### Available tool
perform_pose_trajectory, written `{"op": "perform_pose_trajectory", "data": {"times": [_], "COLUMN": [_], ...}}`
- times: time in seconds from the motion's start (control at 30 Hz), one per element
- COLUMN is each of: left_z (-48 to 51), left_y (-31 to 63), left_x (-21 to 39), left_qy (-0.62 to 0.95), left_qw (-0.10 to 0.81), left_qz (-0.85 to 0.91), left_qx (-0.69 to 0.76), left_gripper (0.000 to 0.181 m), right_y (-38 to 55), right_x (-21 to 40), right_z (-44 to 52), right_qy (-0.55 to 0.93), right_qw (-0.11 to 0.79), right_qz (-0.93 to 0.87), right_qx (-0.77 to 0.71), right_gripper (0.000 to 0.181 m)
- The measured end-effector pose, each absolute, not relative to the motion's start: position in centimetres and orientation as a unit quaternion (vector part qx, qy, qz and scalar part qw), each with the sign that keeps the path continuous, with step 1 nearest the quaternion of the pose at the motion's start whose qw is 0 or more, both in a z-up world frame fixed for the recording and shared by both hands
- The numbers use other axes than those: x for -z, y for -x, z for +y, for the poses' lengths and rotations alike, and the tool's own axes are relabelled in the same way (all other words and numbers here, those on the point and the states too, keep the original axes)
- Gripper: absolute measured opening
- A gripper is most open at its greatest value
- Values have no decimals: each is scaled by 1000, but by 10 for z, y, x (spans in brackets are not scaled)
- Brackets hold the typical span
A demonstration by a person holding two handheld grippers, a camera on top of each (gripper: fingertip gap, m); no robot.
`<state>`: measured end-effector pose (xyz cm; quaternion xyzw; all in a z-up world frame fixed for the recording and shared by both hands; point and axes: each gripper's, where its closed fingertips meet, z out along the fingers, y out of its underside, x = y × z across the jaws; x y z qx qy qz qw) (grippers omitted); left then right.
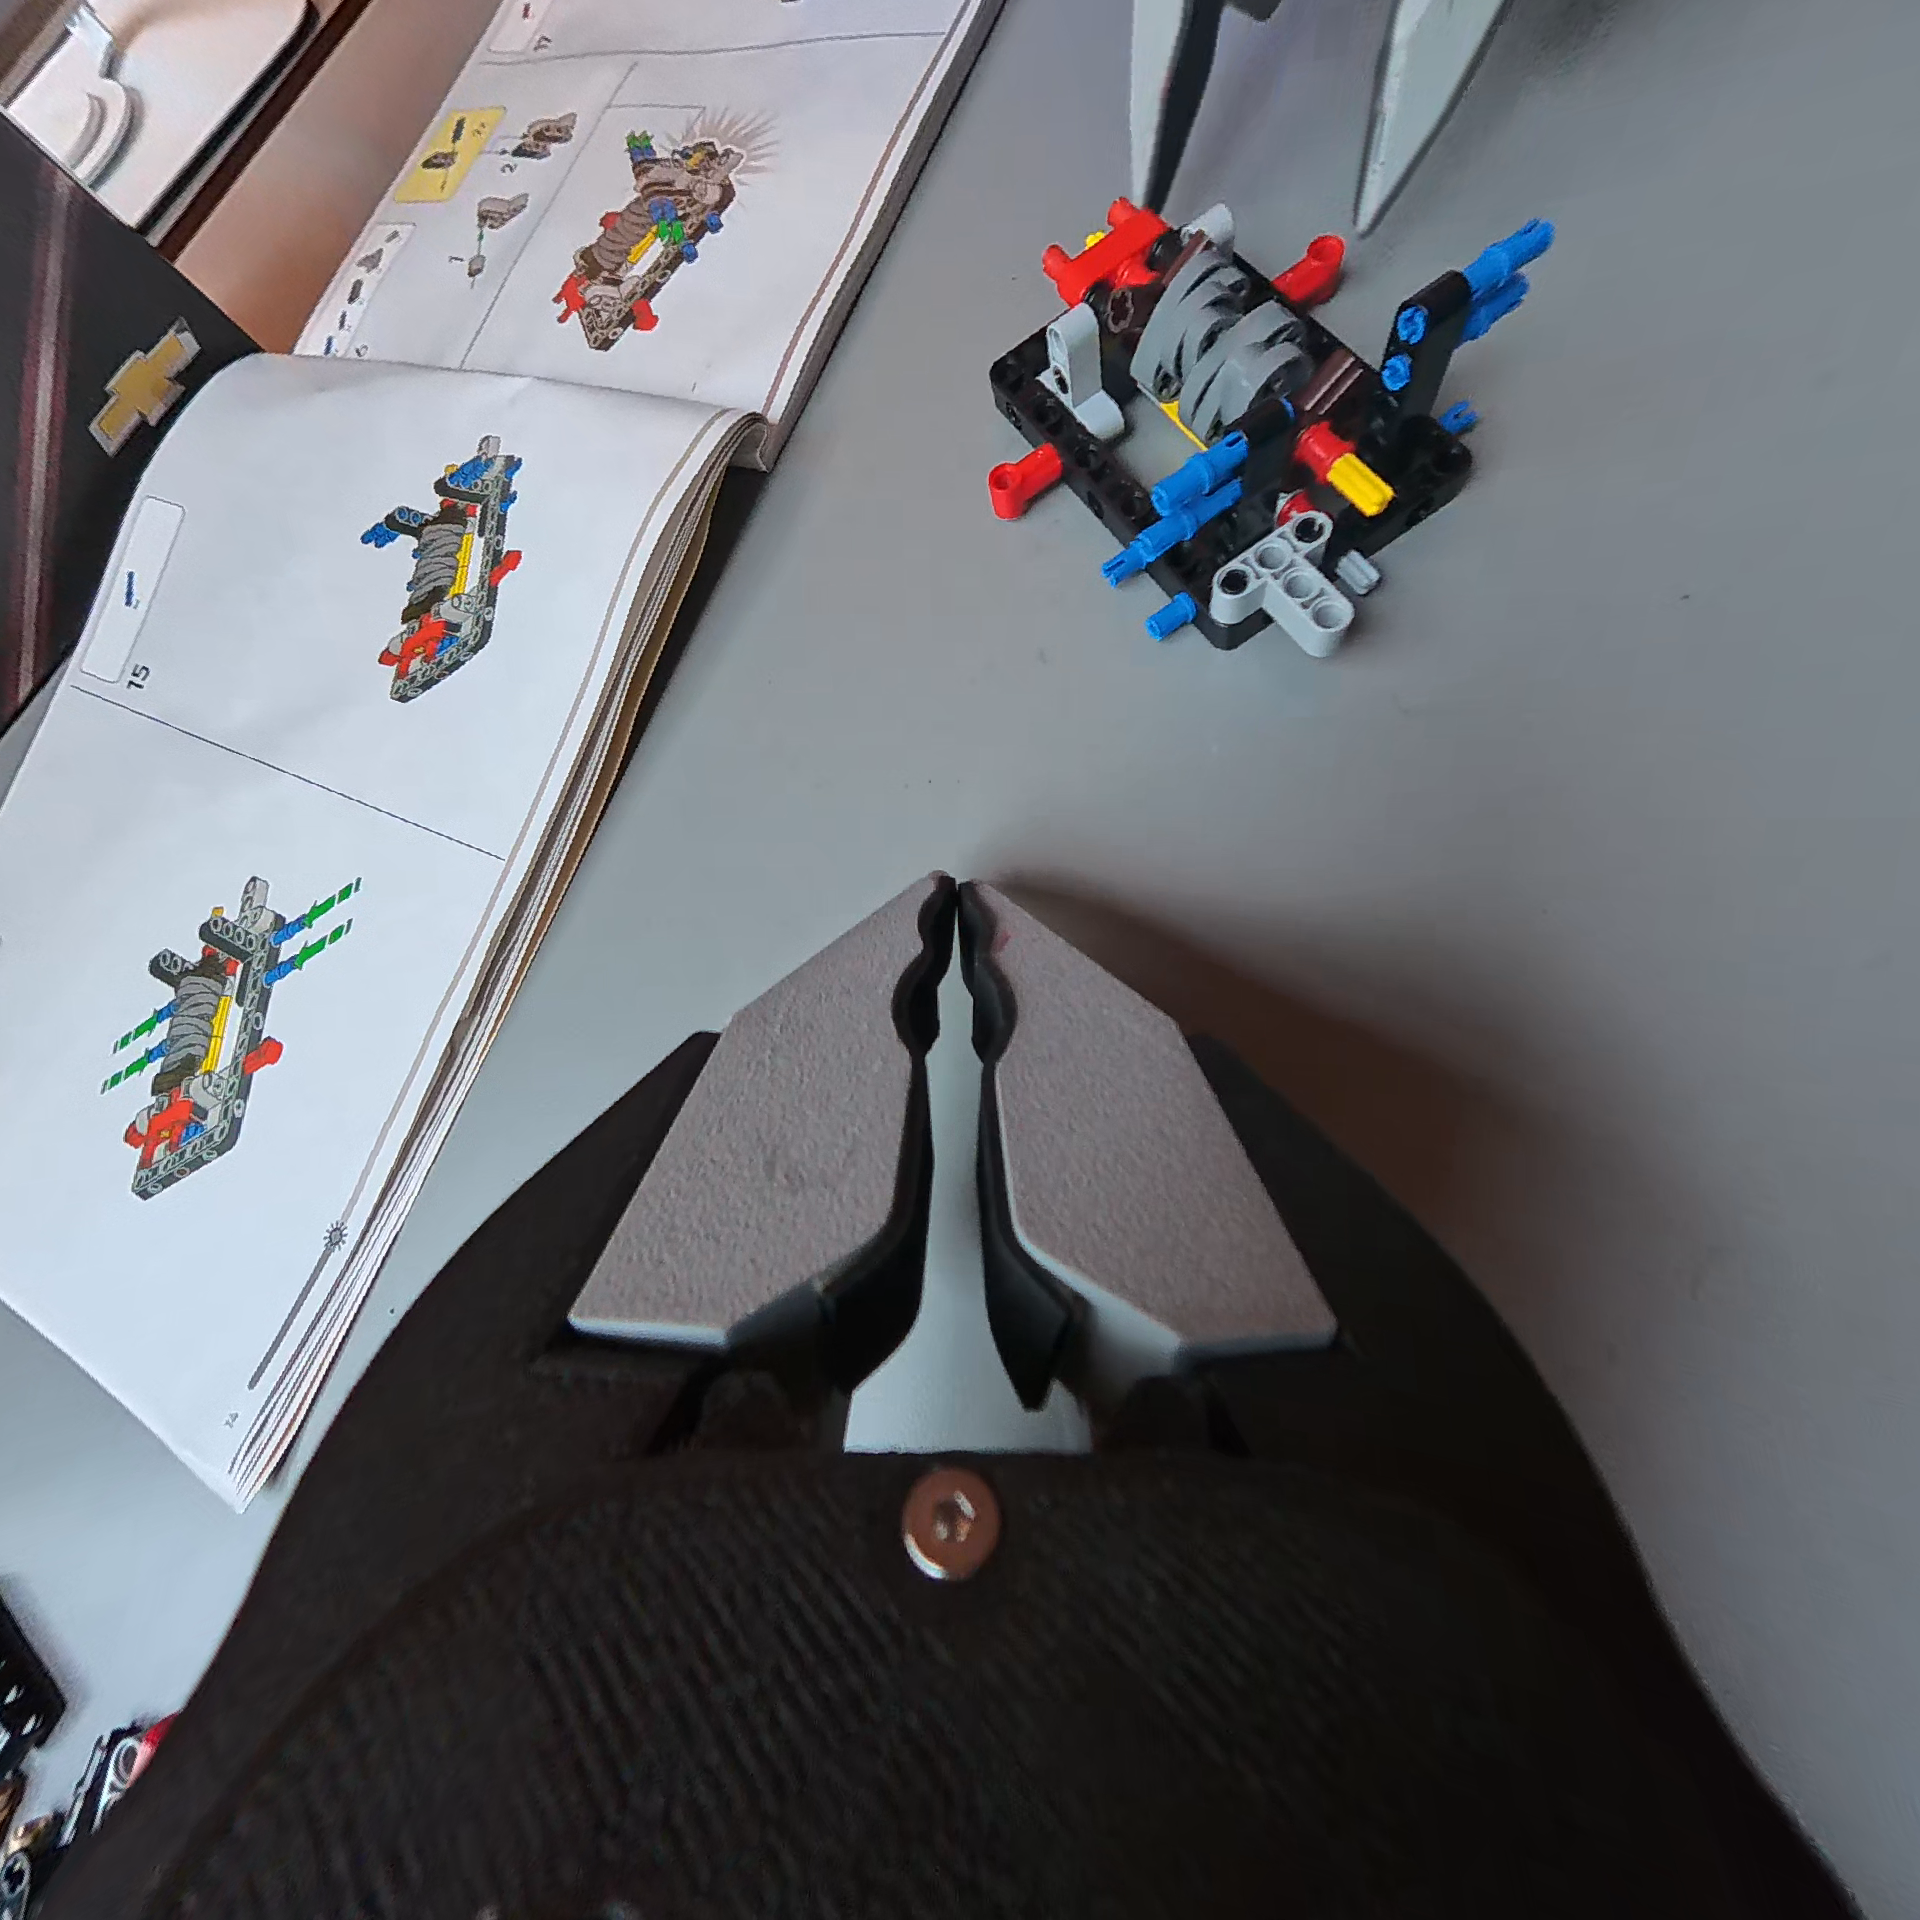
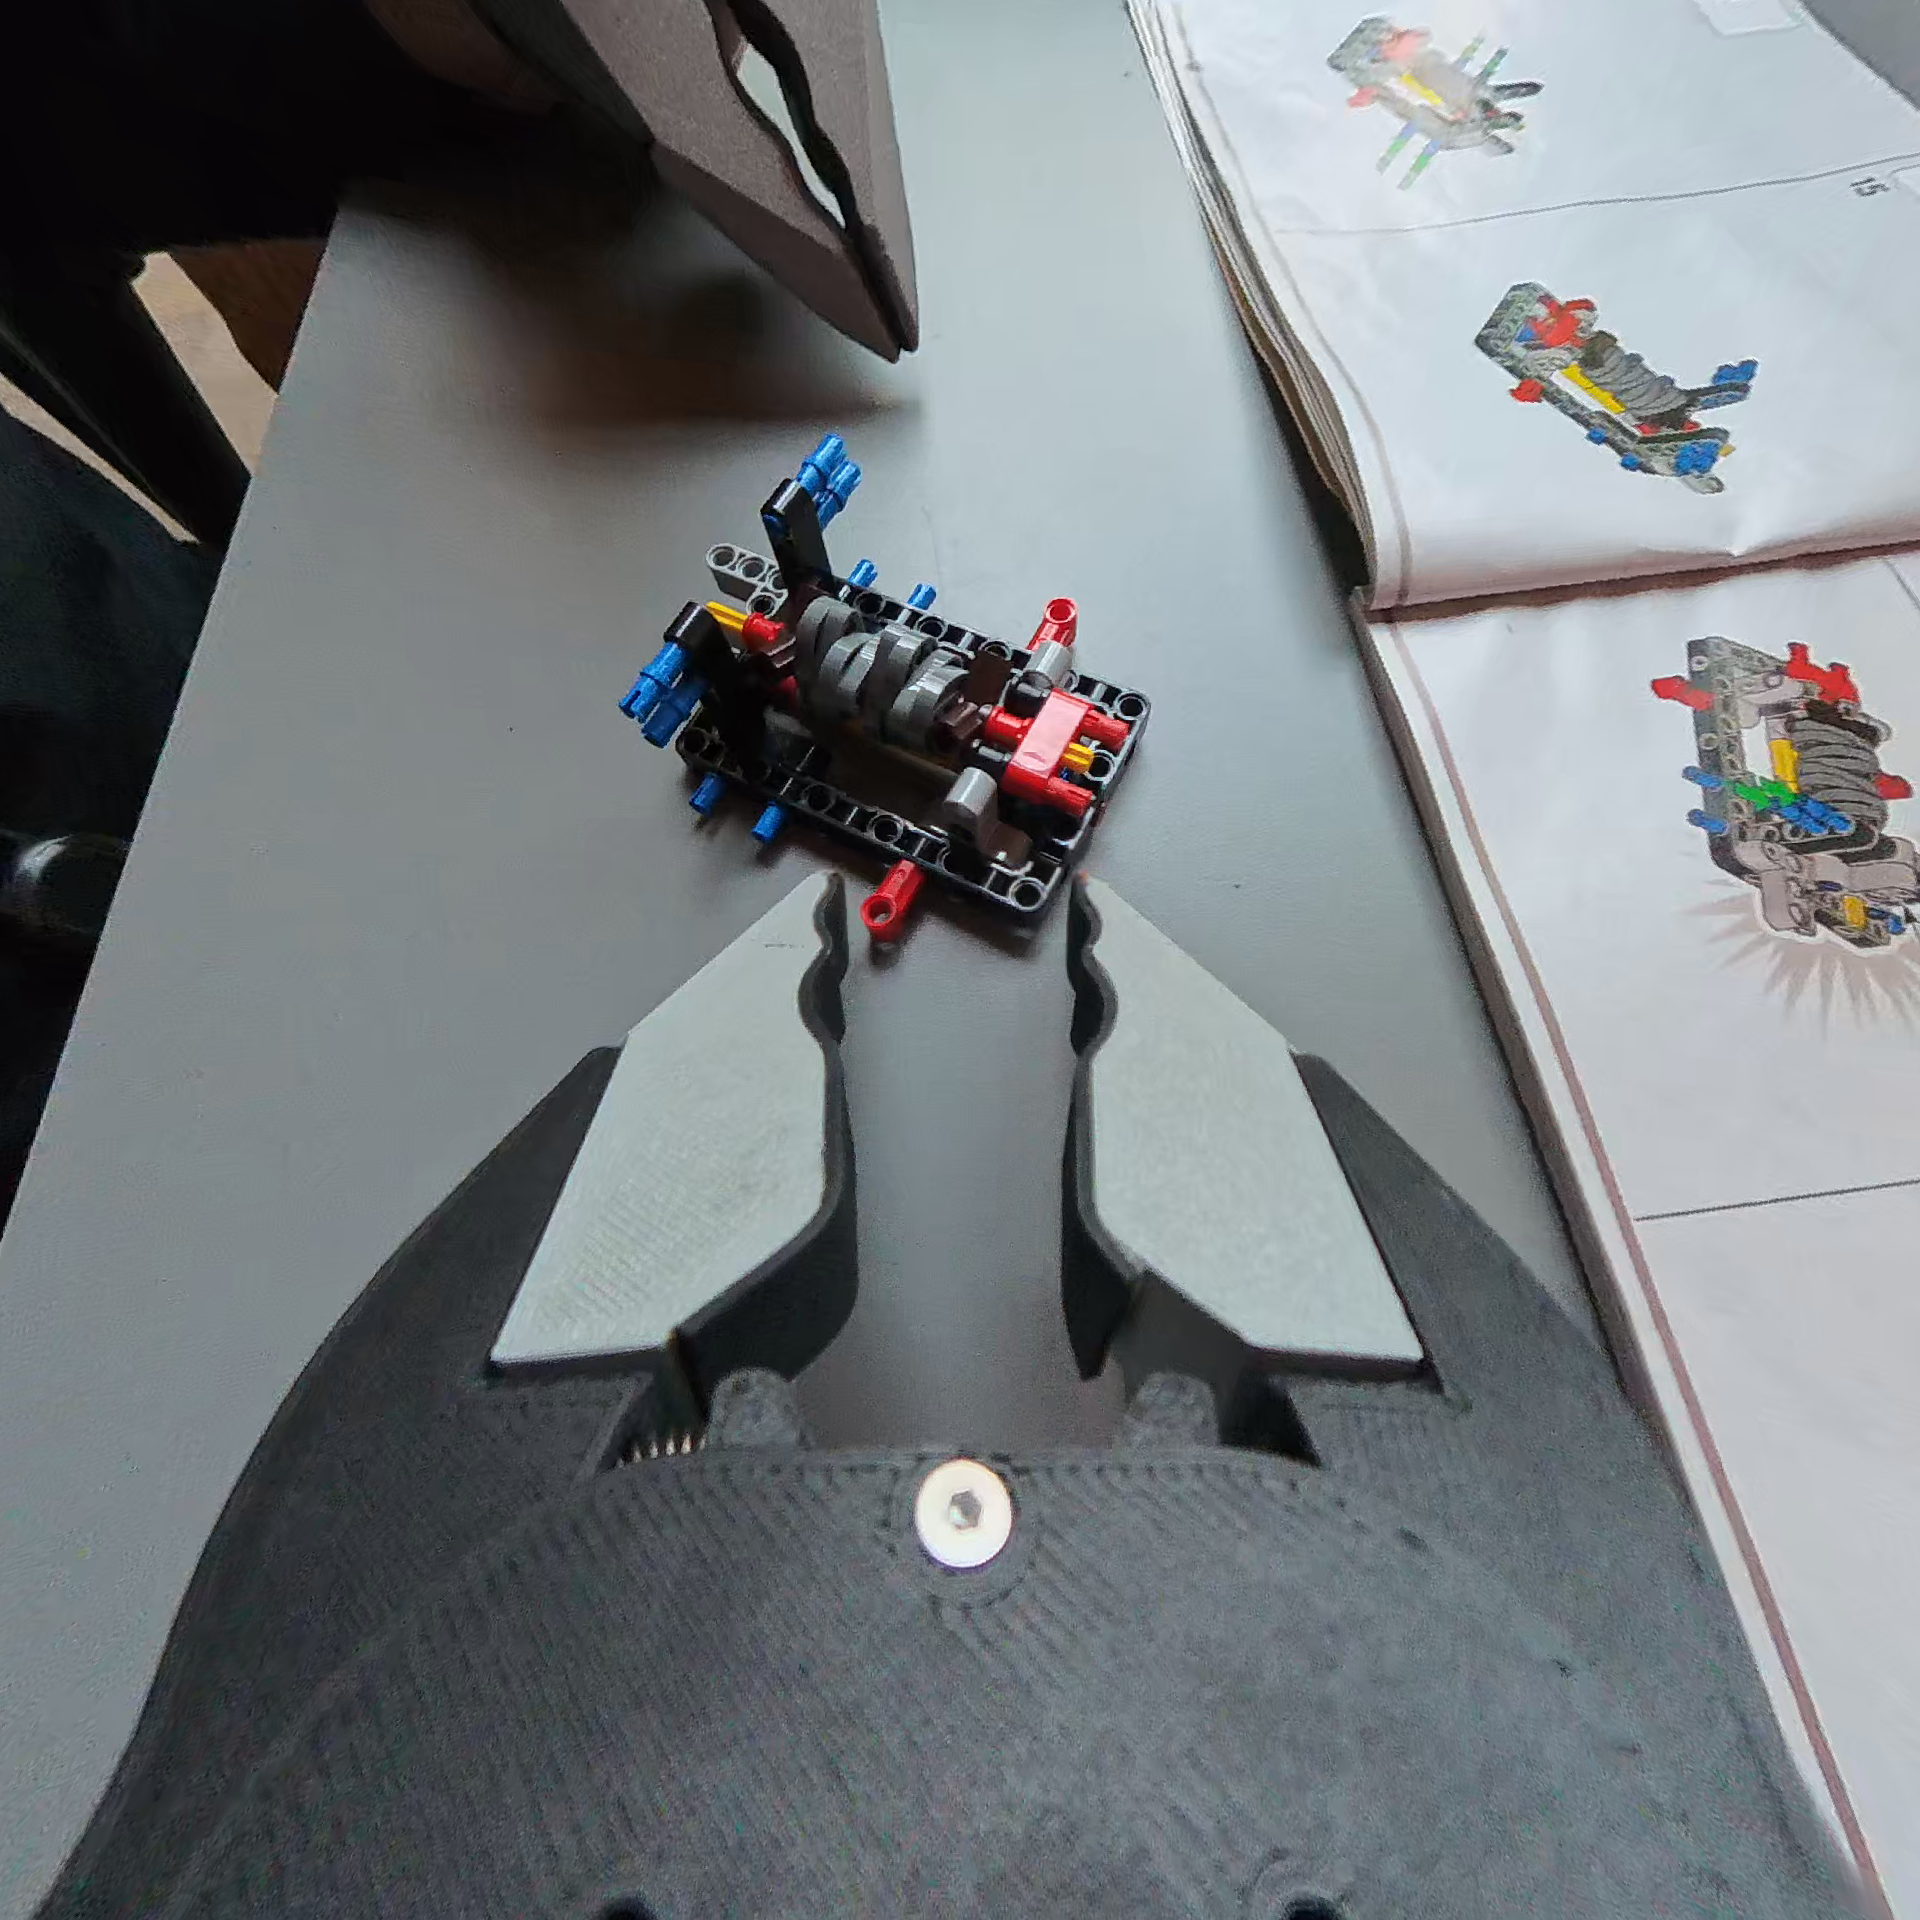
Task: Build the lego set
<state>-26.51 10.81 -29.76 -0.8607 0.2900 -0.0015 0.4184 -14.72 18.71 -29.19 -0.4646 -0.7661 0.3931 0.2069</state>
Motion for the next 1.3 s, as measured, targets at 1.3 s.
{"op": "perform_pose_trajectory", "data": {"times": [1.3], "left_z": [109], "left_y": [268], "left_x": [290], "left_qy": [856], "left_qw": [438], "left_qz": [275], "left_qx": [20], "left_gripper": [0], "right_y": [142], "right_x": [277], "right_z": [200], "right_qy": [469], "right_qw": [214], "right_qz": [-736], "right_qx": [-439], "right_gripper": [32]}}
